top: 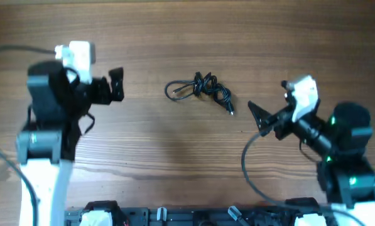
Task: Untangle cables
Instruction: 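Reach both grippers forward to the black cable bundle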
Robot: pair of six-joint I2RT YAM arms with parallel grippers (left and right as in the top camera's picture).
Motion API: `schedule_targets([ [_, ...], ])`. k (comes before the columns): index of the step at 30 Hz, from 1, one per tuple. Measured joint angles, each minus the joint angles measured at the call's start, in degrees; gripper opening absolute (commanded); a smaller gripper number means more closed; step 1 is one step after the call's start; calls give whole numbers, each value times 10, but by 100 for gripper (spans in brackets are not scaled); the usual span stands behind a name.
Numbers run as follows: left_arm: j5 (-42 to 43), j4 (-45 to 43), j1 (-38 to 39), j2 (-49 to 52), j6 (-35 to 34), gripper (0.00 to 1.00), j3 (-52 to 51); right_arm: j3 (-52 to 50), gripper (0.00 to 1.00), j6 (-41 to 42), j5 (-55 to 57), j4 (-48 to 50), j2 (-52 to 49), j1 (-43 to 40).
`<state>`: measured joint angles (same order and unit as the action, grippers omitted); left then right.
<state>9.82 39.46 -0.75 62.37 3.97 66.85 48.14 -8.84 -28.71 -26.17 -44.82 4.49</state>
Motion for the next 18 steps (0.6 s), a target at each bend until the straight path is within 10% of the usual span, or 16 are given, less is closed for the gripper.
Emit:
schedule_targets([
  [7,9,90,106,194,0,100,217,293,100,-6,-122,-194,-229,-73],
  [13,96,105,179,217,-12,100,219,322,100,108,-150,-179,-299,-98],
  [18,49,92,219,305,-126,74,226,323,100,166,-136,-179,-315,-98],
])
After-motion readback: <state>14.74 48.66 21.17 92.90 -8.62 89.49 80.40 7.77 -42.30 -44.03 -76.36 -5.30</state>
